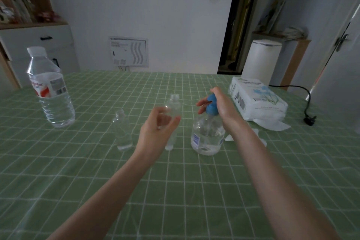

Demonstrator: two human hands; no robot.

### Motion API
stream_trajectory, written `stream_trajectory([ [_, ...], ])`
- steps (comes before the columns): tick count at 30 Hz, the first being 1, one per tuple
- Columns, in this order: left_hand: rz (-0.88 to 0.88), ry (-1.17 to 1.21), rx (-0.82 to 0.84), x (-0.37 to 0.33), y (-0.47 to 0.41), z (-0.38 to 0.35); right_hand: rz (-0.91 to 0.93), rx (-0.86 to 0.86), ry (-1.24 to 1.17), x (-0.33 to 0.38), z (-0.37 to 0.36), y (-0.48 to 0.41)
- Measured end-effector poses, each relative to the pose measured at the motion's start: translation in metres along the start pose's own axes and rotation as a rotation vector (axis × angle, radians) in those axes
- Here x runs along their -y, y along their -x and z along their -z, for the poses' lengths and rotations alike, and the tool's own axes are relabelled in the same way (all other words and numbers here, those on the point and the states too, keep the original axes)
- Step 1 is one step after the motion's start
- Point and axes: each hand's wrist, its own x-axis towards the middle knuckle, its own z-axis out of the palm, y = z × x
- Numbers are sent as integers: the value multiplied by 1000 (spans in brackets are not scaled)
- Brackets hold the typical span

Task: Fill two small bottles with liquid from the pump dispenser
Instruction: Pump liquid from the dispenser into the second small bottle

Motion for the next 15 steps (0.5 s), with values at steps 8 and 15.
stream_trajectory([
  [8, 51, 58, 216, -4, 6, -30, -2, -137, -22, -1, -2, 2],
  [15, 41, 194, 257, -11, 3, -35, -4, -138, -1, -2, -1, 4],
])
